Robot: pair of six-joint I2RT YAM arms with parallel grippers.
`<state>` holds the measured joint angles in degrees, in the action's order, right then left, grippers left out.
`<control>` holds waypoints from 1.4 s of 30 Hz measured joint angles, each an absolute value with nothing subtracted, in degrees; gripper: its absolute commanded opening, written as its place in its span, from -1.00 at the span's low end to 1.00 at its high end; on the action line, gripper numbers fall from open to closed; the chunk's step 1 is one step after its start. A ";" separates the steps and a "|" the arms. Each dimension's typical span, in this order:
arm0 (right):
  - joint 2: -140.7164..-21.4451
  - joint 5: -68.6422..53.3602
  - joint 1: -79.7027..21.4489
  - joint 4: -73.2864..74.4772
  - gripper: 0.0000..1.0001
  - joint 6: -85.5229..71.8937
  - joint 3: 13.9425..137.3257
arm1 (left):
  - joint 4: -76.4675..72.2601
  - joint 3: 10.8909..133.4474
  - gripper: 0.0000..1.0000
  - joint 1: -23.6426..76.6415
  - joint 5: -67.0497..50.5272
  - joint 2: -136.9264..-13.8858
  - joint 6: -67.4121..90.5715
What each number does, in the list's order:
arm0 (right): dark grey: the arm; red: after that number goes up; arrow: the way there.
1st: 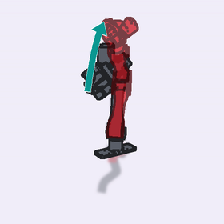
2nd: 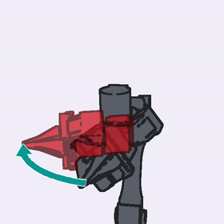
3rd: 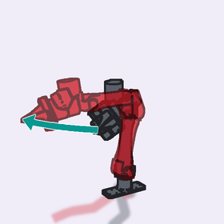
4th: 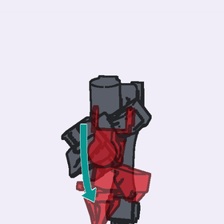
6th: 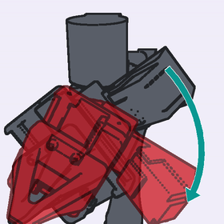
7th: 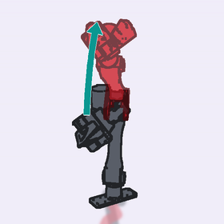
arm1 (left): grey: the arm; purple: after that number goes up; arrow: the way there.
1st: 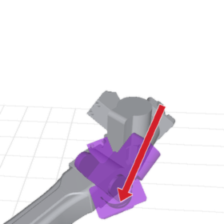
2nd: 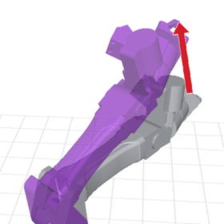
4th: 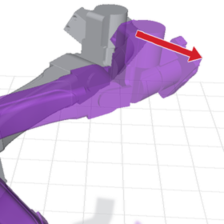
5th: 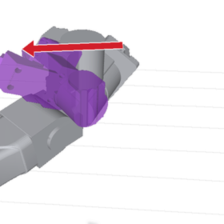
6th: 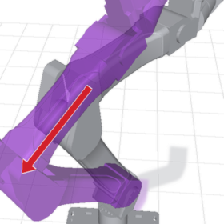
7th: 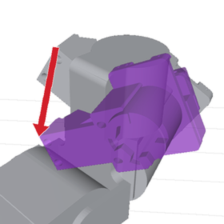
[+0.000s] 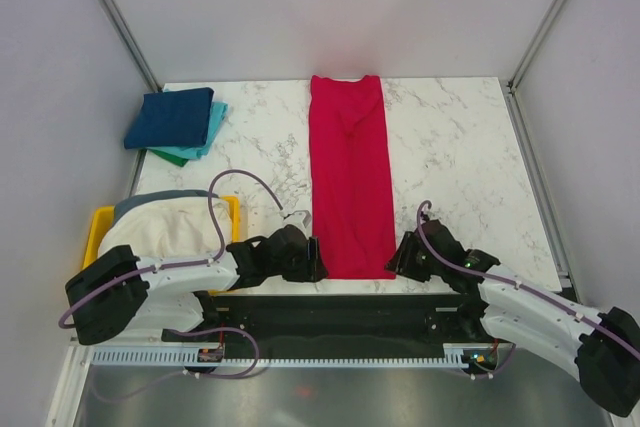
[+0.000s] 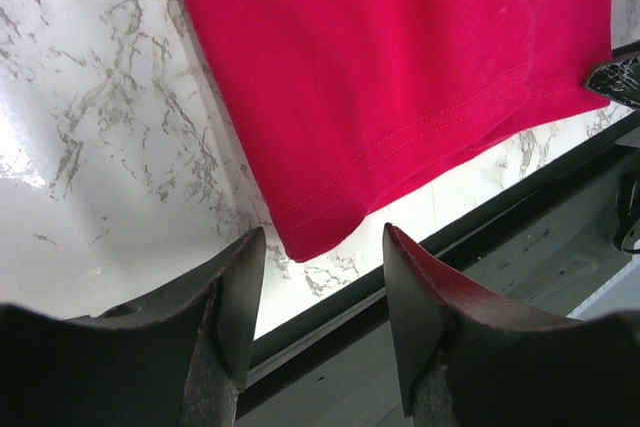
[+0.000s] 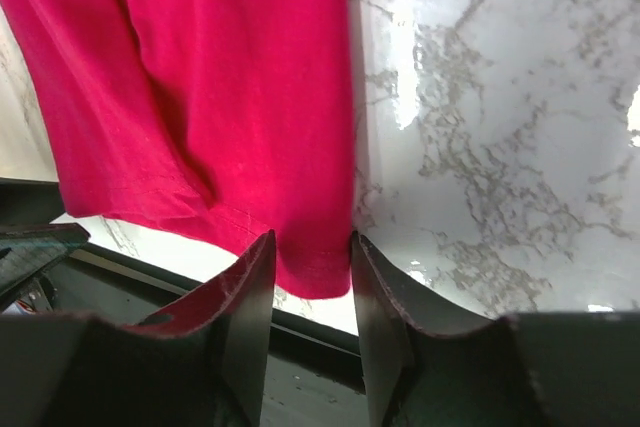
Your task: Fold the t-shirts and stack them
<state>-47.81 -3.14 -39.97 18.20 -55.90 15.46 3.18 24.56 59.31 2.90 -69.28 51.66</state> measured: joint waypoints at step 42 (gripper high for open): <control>-72.14 12.51 -26.81 33.45 -1.00 -37.06 58.89 | 27.09 59.02 -0.96 40.21 -0.71 -75.13 39.13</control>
<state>-72.14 12.51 -26.81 33.45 -37.06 58.89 27.09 59.02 40.21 -0.71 -75.13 39.13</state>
